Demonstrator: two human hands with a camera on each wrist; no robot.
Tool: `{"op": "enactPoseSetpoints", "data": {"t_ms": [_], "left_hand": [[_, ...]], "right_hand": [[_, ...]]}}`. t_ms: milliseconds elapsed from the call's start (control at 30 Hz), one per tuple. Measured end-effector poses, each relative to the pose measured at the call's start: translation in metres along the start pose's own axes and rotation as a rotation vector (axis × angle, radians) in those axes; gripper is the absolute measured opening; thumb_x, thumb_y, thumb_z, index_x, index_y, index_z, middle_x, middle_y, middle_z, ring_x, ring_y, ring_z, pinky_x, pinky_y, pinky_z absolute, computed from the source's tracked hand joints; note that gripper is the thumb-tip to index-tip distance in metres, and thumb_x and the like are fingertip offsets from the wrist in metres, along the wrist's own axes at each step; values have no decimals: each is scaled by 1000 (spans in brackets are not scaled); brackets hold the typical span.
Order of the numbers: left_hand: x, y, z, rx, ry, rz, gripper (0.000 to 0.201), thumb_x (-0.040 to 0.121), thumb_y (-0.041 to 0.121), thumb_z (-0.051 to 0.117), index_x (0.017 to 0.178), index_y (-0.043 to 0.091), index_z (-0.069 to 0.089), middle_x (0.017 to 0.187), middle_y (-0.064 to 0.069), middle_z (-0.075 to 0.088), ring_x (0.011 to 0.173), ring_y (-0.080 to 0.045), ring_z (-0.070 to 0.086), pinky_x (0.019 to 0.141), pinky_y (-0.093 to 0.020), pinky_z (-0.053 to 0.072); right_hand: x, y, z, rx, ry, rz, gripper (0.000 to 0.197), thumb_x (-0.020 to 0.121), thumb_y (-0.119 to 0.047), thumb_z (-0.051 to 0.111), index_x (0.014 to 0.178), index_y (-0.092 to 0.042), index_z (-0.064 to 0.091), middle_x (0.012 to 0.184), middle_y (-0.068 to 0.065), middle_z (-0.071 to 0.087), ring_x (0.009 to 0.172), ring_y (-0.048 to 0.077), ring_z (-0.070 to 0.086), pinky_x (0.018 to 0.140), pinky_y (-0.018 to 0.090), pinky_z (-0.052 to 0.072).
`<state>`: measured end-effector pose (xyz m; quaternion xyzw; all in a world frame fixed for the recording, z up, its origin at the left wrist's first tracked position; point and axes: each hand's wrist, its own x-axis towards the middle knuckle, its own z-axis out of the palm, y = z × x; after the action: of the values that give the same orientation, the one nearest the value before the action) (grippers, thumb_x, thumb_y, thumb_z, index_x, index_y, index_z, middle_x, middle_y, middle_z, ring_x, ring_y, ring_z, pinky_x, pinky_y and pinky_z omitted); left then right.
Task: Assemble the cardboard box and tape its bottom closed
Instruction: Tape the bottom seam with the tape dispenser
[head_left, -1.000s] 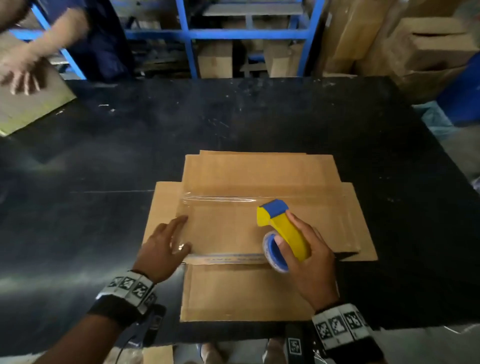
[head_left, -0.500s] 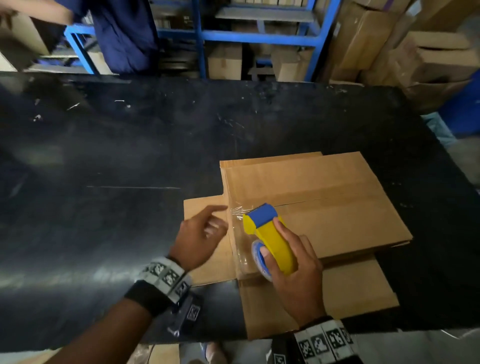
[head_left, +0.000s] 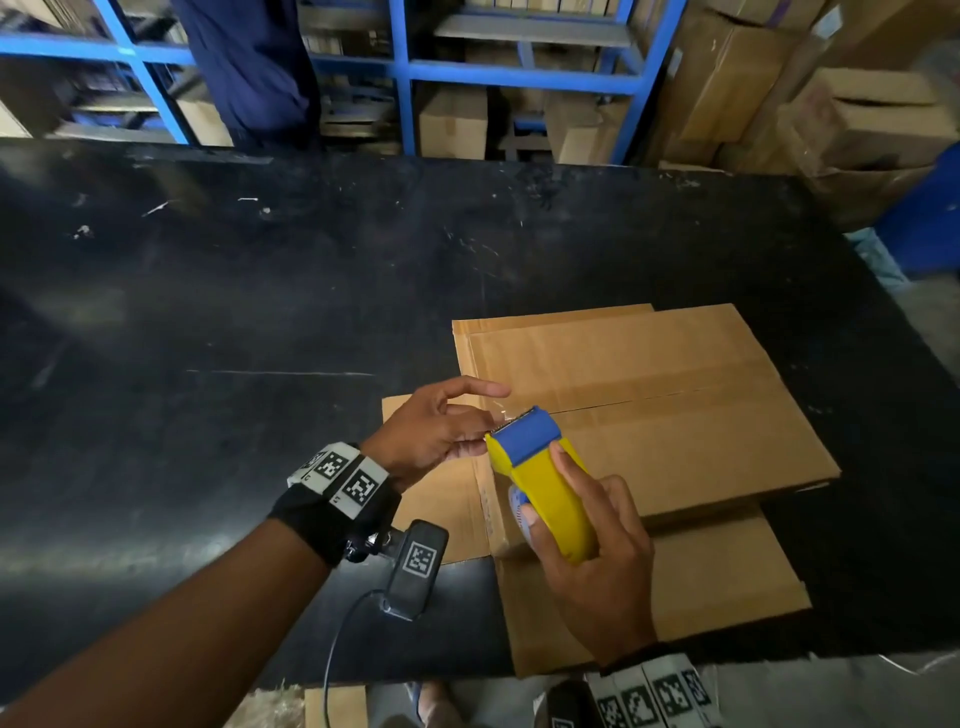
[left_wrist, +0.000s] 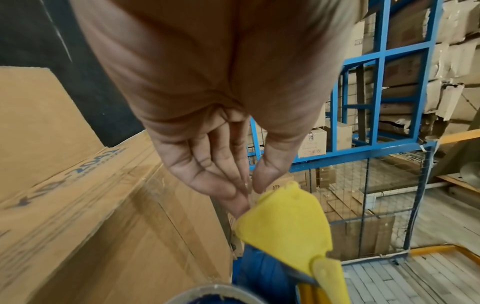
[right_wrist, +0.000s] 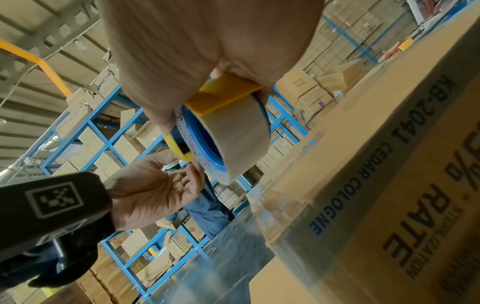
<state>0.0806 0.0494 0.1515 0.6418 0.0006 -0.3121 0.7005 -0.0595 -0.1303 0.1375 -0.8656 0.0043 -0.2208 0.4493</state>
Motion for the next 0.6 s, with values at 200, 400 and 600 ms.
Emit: {"op": "enactPoseSetpoints", "data": {"t_ms": [200,400,600], "left_hand": [[9,6,-4,-7,41,-24,25,95,5,62,115,18,71,89,-4,73,81,-14,66,75,-27,56],[21,14,-9,62,11,12,32,89,-4,70,118,11,70,91,-18,74,86,-26,64,73,-31,56],[47,34,-14,292,19,43,39,82,-3,78,116,13,69,72,-2,78,76,-17,68,64,-25,49]], "right_hand": [[6,-12,6,-15,29,10,57,85,-41,71,136,-21,60,90,-2,48,68,8,53,58,10,41],[11,-17,13,-42,52,42,57,85,-48,68,137,-24,59,91,-3,49,70,7,53,55,13,44],[19,-26,23,-126,54,126,61,85,-53,66,142,-36,53,90,-6,46,68,10,53,54,32,51]]}}
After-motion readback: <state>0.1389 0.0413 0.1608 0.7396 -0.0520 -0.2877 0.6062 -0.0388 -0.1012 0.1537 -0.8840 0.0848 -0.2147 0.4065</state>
